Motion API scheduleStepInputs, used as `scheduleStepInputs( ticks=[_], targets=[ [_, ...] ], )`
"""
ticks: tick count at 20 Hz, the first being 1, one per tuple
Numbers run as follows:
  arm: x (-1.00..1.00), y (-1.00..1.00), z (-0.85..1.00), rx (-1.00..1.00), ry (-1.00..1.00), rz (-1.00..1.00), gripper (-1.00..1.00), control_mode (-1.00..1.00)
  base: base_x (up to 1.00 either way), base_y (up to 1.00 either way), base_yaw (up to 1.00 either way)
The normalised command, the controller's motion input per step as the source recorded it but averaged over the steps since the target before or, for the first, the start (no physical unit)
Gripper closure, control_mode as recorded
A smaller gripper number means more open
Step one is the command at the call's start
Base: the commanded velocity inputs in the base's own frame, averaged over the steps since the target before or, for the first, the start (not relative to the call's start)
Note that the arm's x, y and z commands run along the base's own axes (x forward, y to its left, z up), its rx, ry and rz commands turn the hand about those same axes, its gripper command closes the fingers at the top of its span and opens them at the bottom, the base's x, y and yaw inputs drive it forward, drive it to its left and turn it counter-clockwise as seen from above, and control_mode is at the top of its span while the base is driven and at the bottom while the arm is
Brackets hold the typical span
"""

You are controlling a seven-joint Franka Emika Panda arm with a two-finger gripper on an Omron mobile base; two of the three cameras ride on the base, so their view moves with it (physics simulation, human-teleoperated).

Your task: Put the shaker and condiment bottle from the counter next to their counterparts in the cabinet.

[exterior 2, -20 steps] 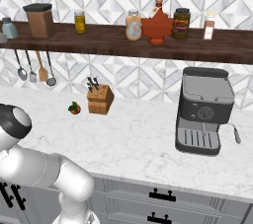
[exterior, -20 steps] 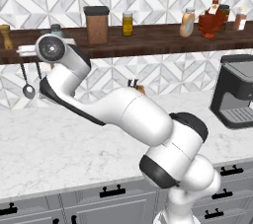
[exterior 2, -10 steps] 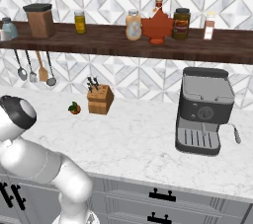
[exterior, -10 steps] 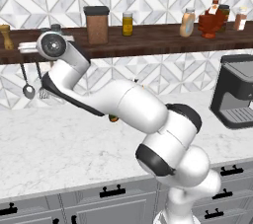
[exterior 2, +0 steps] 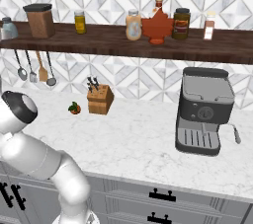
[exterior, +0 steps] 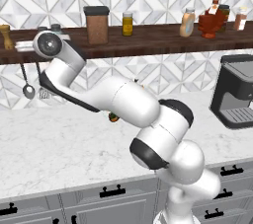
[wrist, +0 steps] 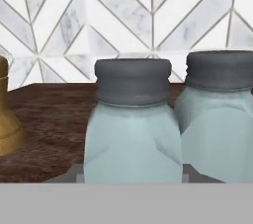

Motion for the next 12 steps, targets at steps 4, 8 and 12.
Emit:
scheduleStepInputs(
  ticks=[4, 8, 12],
  targets=[
    [0.24, 0.11, -0.25, 0.00, 0.00, 0.00, 1.00, -1.00, 0.00, 0.00, 0.00],
    [0.23, 0.12, -0.32, 0.00, 0.00, 0.00, 1.00, -1.00, 0.00, 0.00, 0.00],
    [0.21, 0.12, -0.31, 0.00, 0.00, 0.00, -1.00, -1.00, 0.00, 0.00, 0.00]
  ],
)
